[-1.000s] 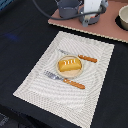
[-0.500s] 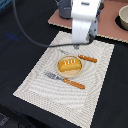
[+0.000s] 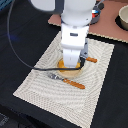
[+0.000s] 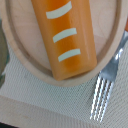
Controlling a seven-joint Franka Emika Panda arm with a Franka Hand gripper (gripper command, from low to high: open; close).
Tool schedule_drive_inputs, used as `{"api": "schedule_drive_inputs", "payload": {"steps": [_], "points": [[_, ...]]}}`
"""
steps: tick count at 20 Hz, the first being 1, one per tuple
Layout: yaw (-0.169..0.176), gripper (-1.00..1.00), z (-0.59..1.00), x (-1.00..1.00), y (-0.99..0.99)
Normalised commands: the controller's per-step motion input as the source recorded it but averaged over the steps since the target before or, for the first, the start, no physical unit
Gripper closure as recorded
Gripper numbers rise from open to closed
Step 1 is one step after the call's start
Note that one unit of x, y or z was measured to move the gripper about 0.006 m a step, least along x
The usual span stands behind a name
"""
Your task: Interact with the objects in diverse but meaningful ways.
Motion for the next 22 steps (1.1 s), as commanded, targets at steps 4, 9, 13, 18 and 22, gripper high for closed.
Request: {"api": "schedule_drive_inputs", "payload": {"steps": [4,9,13,18,22], "points": [[0.08,-1.0,-0.01,0.05,0.0],[0.022,-1.0,-0.14,0.0,-0.2],[0.0,-1.0,-0.21,0.0,-0.14],[0.0,-1.0,-0.29,-0.02,-0.05],[0.023,-1.0,-0.28,-0.03,0.03]]}}
